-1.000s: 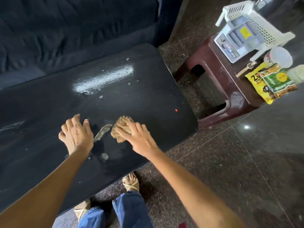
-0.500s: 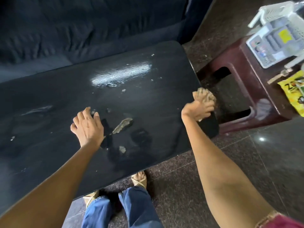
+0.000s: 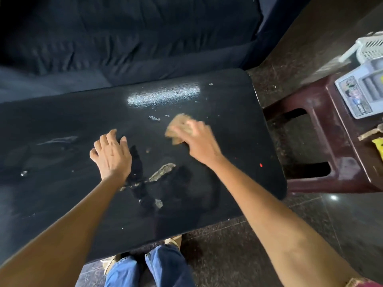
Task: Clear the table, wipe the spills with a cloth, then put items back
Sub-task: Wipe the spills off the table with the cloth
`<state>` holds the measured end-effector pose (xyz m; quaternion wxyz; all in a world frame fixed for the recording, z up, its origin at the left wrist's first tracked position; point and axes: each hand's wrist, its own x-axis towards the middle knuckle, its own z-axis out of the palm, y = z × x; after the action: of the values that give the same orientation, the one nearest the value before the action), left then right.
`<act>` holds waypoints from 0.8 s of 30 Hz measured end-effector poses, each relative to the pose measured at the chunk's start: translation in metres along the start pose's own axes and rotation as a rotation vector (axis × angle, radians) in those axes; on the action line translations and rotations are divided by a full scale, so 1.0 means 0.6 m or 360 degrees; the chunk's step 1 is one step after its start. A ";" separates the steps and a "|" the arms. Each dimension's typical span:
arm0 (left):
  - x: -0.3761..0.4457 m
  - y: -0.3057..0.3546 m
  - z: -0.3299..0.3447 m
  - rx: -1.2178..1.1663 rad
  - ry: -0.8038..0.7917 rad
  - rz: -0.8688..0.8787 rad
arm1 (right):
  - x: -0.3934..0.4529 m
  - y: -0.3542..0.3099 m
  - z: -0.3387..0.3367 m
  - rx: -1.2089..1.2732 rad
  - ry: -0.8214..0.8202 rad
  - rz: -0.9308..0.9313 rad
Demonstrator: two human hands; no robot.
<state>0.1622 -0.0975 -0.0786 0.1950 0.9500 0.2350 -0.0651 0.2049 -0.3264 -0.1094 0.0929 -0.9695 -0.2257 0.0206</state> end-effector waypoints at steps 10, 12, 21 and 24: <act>0.044 -0.041 -0.020 -0.0068 0.0043 -0.0130 | 0.078 0.032 0.021 0.0120 0.0244 0.2005; 0.053 -0.067 -0.034 -0.0096 0.0082 -0.0204 | 0.113 -0.062 0.043 0.0018 0.0303 0.1760; 0.053 -0.173 -0.082 -0.0120 0.0143 -0.0358 | 0.151 -0.405 0.092 0.0028 -0.0203 -0.0236; 0.062 -0.223 -0.098 -0.0124 0.0161 -0.0391 | 0.133 -0.329 0.086 0.0063 -0.0048 -0.0473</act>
<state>0.1337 0.0504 -0.0784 0.2101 0.9079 0.3615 -0.0312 0.1866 -0.1082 -0.1223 0.1105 -0.9230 -0.3677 0.0257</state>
